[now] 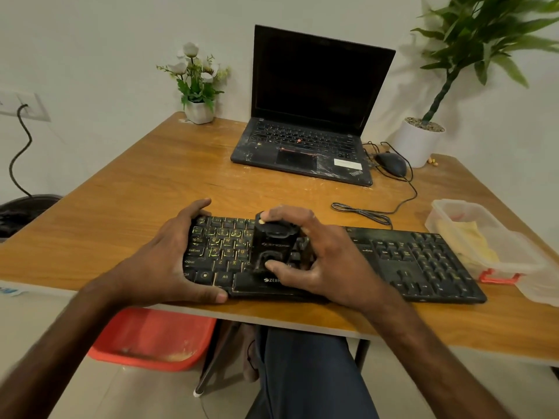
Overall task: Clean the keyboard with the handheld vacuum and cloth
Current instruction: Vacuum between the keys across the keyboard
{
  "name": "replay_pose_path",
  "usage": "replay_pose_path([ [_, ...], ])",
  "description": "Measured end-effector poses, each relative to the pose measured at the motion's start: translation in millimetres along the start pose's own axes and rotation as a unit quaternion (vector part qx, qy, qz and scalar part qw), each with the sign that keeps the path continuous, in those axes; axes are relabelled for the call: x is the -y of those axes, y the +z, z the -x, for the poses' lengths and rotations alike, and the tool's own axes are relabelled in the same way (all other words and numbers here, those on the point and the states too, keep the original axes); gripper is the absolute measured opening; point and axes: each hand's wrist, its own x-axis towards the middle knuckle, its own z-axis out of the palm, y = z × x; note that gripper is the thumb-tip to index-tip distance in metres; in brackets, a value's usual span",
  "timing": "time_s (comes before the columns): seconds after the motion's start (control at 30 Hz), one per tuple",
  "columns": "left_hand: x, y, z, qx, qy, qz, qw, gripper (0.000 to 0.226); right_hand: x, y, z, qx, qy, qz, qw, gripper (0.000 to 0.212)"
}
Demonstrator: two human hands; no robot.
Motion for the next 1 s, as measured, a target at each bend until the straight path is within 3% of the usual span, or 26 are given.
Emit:
replay_pose_path([
  [0.23,-1.0,-0.5,0.2,0.004,-0.002,-0.001,1.0,0.145,-10.4,-35.6,20.3,0.002,0.042,0.017,0.999,0.065],
  [0.43,-2.4,-1.3,1.2,0.006,-0.004,-0.003,1.0,0.144,0.1,-4.1,0.1,-0.003,0.0,0.008,1.0,0.065],
  [0.67,-1.9,-1.1,-0.3,0.005,-0.002,-0.005,1.0,0.145,-3.5,-39.5,-0.1,0.07,0.067,0.035,0.995,0.069],
  [0.87,-2.9,-1.1,0.2,0.006,-0.006,-0.002,1.0,0.145,5.9,3.4,-14.5,0.015,0.018,-0.03,0.999,0.068],
  [1.0,-0.7,-1.0,0.2,0.003,-0.002,-0.004,1.0,0.145,7.1,-15.0,-13.5,0.055,0.04,0.04,0.997,0.069],
])
